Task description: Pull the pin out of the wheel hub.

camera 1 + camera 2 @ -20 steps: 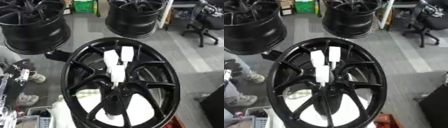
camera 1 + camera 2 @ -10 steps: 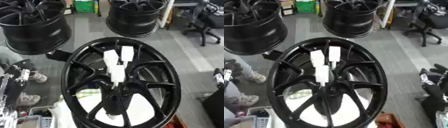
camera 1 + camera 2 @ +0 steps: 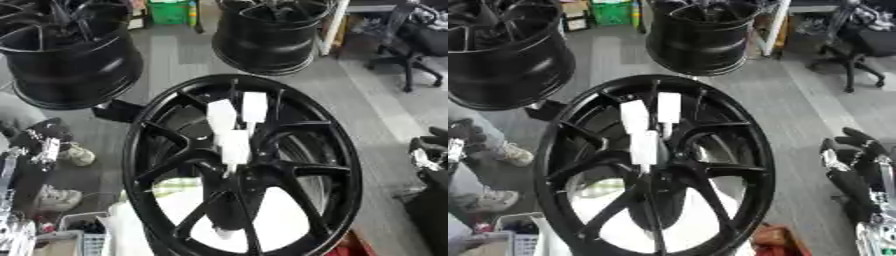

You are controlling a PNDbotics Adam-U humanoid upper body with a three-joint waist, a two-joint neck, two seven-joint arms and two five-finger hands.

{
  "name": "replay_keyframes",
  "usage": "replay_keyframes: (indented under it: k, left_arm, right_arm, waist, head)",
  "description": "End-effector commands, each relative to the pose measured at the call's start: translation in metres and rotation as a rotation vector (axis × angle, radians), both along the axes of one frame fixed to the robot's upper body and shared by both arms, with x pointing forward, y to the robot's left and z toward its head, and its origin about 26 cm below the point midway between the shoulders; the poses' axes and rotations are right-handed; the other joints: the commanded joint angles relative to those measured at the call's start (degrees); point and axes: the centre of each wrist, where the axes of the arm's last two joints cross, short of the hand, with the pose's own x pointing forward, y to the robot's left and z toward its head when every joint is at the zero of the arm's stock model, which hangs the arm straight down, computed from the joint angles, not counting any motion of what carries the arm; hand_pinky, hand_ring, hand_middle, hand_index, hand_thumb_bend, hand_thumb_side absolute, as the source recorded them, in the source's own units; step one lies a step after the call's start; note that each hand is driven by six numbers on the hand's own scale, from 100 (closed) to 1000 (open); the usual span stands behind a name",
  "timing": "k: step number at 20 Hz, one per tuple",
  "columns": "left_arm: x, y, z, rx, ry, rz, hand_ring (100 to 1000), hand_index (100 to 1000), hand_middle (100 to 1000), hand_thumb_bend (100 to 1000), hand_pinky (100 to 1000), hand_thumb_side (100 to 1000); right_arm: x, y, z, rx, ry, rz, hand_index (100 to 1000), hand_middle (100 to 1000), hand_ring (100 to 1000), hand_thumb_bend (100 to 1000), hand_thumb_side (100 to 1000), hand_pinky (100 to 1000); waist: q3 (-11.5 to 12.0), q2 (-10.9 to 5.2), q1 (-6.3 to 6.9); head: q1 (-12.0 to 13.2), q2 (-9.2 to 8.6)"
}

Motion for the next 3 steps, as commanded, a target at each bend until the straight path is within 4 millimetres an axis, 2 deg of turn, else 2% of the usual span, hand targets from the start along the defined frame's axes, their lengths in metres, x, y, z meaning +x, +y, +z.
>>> replay_keyframes:
  k: [1,3]
  left_arm:
    - [0.002,-0.002,0.0075,-0.002,-0.026,-0.011,718,791,666,166,757,594]
    - [0.002,-0.0019,0.0075,-0.002,-0.026,-0.011,718,791,666,166,757,594]
  right_arm:
    - [0.0004,0.0002,0.0067,-0.009,-0.02,0.021,793,669,607,231,235,691]
    - [0.0003,0.0002,0.0065,-0.01,-0.018,0.024,792,668,606,228,231,691]
  waist:
    - [-0.04,-0.35,0.12]
    - [-0.04,-0.36,0.12]
  head:
    - [-0.22,0.28]
    - [-0.22,0.28]
